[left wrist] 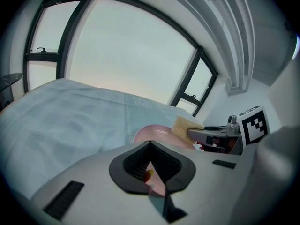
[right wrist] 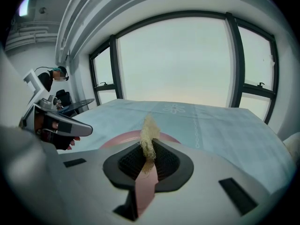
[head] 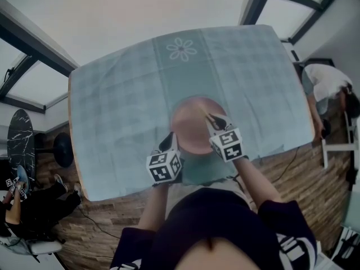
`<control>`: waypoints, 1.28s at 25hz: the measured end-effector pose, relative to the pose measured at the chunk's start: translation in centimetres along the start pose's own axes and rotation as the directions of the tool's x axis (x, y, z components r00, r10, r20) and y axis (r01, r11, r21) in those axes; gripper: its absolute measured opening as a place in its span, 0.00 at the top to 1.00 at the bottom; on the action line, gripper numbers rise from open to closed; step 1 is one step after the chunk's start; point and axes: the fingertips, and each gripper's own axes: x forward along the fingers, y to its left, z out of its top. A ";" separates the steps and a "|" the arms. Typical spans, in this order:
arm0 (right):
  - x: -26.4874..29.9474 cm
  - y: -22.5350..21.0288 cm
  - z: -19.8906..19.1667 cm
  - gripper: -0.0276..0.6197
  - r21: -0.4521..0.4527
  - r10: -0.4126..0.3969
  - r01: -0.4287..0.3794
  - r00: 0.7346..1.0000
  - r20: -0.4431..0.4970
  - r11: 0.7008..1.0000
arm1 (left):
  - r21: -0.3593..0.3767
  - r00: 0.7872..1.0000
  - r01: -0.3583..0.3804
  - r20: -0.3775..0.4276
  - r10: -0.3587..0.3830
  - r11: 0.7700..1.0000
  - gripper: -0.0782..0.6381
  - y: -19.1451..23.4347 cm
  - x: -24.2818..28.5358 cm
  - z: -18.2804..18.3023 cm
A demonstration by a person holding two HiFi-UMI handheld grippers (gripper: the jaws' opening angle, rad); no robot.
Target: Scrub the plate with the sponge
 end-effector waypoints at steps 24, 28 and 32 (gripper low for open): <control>6.9 0.1 -3.1 0.90 -0.177 -0.061 0.030 0.983 -0.173 0.984 | -0.049 0.998 -0.012 -0.062 0.009 0.999 0.88 2.5 2.0 -1.4; 7.6 1.3 -3.5 0.90 -0.194 -0.026 -0.011 0.982 -0.188 0.981 | -0.057 0.998 -0.016 -0.063 0.012 0.998 0.88 2.7 1.9 -1.7; 8.0 2.2 -3.8 0.90 -0.190 -0.007 -0.033 0.978 -0.209 0.981 | -0.064 0.998 -0.019 -0.060 0.016 0.998 0.88 2.8 1.7 -1.8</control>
